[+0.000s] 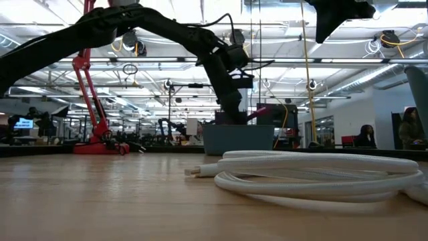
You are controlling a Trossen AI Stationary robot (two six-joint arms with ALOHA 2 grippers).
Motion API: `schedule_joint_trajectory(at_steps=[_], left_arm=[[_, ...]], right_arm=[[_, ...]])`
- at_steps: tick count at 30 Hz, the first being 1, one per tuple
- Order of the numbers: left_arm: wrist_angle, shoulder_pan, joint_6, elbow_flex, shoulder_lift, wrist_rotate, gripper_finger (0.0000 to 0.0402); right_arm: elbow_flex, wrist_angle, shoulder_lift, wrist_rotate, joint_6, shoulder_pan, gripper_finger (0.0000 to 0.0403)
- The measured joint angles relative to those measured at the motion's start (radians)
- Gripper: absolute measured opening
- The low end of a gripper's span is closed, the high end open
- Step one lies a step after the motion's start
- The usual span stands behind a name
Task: Pick & Place USB Port
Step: Put the pink charger cable into the top blue bin
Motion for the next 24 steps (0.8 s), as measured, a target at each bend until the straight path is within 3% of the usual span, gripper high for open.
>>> schedule_joint_trajectory(at_steps=[17, 24], left_arm=[[-0.057, 0.046, -0.024, -0.004, 0.023, 0.029, 0.0010], [-0.050, 0.044, -0.022, -0.104, 0.022, 0.036, 0.0010]], right_arm=[[0.000, 0.009, -0.005, 0.022, 0.017, 0.000, 0.0000], [0.000, 0.009, -0.005, 0.029, 0.026, 0.000, 0.0000]])
